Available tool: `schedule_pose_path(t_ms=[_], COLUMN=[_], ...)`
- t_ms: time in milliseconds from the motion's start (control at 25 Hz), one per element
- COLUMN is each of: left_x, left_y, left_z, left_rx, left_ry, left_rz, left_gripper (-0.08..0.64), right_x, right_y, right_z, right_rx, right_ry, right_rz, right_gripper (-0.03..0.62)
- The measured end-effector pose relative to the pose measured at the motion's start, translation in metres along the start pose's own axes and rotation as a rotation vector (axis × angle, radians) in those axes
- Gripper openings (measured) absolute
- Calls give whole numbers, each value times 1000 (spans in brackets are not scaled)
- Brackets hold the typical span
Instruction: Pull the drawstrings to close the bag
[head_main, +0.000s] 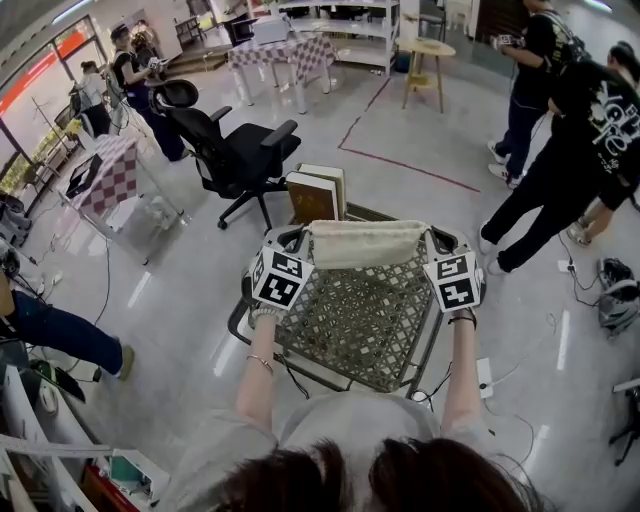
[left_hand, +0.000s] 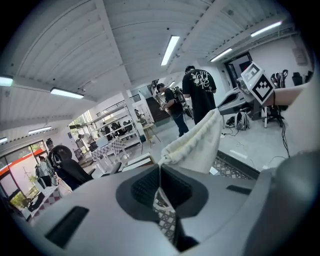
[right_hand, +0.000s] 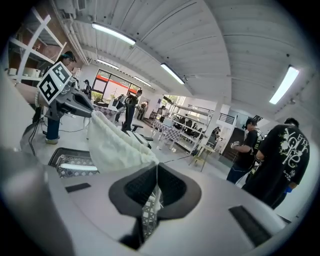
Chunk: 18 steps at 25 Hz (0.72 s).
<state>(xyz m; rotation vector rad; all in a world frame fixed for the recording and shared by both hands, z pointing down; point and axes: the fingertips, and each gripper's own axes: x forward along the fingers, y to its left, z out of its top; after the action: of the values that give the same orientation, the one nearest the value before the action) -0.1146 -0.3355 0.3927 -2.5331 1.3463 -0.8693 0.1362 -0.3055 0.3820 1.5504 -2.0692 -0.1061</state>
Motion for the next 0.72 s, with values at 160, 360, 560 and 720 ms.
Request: schedule_pose_path(t_ms=[160, 360, 560, 720], left_x=[-7, -22, -28, -32], left_y=[9, 15, 18, 16], left_z=[12, 21, 19, 16], left_rx=[9, 27, 3, -47], left_ry=[-37, -74, -100, -117], left_rz=[36, 82, 103, 112], left_gripper=[28, 28, 28, 28], right_x=[-4, -13, -16, -21], right_y=[-4, -4, -3, -5], right_z=[13, 17, 16, 16], right_rx=[-14, -17, 3, 36], right_ry=[-34, -59, -63, -71], right_rz=[-32, -49, -72, -90], right_gripper=[26, 26, 25, 26])
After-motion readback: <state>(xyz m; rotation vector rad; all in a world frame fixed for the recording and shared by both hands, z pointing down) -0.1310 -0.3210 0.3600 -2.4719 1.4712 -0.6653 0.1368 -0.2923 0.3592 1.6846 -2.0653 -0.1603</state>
